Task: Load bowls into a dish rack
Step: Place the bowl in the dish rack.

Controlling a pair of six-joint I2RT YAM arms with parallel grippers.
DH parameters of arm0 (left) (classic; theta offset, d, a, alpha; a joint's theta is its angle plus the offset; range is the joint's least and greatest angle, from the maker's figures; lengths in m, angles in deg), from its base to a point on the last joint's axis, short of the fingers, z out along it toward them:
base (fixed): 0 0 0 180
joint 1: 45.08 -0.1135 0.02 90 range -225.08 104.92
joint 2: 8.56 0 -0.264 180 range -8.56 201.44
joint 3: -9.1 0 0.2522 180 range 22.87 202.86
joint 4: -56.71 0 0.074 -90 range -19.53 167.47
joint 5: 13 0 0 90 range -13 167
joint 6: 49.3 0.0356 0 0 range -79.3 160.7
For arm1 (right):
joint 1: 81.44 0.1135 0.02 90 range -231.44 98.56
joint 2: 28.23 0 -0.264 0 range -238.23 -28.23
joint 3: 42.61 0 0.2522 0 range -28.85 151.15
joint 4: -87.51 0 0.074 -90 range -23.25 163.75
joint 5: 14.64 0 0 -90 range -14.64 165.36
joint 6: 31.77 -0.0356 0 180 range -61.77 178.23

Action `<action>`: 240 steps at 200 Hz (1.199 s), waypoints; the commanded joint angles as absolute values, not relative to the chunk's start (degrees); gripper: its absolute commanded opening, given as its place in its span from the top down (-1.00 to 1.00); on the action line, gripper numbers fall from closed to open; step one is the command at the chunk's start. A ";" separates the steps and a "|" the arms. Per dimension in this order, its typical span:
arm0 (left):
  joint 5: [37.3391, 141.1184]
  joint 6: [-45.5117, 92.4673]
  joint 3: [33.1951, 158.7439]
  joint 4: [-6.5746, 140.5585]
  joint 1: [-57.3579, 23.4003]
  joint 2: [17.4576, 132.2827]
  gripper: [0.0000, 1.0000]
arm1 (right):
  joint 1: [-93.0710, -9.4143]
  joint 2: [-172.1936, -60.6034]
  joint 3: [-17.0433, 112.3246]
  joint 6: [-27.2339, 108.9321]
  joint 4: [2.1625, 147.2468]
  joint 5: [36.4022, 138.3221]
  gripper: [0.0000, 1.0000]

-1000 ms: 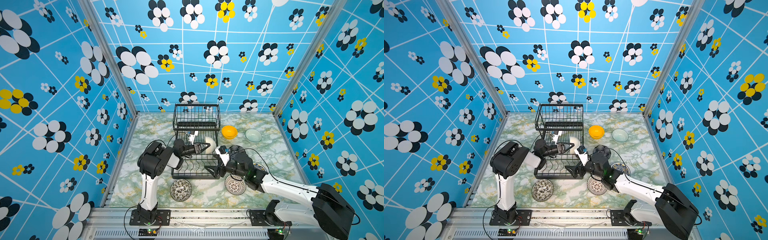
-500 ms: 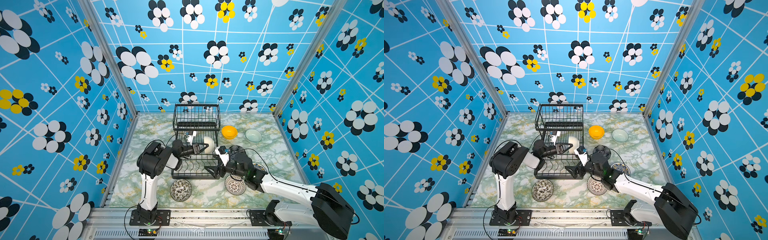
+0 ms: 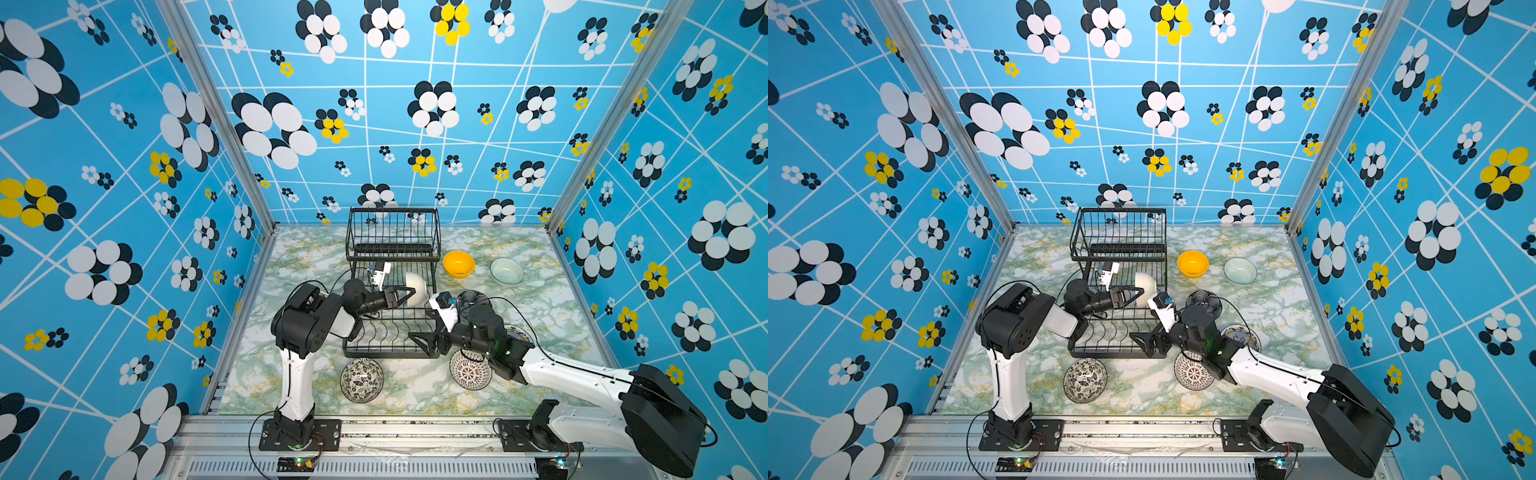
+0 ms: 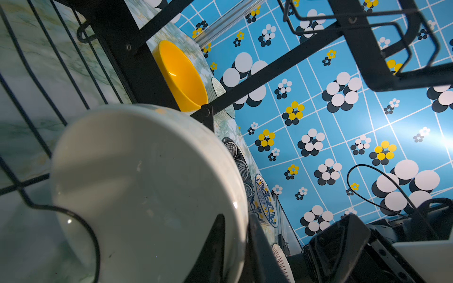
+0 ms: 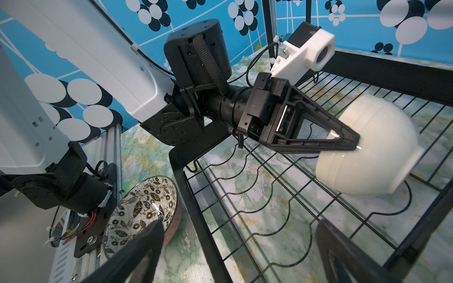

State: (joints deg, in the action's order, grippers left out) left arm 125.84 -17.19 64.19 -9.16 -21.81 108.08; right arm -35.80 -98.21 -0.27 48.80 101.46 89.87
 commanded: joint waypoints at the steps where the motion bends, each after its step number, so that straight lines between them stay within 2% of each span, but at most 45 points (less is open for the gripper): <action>1: 127.93 -17.53 63.22 -9.68 -21.77 105.29 0.58 | -36.03 -98.52 -0.09 49.36 103.02 90.57 -1.00; 86: 127.09 -17.05 62.03 -9.66 -22.40 104.14 0.53 | -36.01 -98.55 -0.19 49.53 102.96 90.31 -1.00; 146: 126.31 -16.39 61.62 -9.65 -22.36 102.36 0.37 | -36.02 -98.55 -0.11 49.62 102.78 90.07 -0.99; 240: 124.49 -15.74 59.30 -9.66 -22.80 100.78 0.34 | -36.01 -98.37 -0.11 49.62 102.52 89.43 -1.00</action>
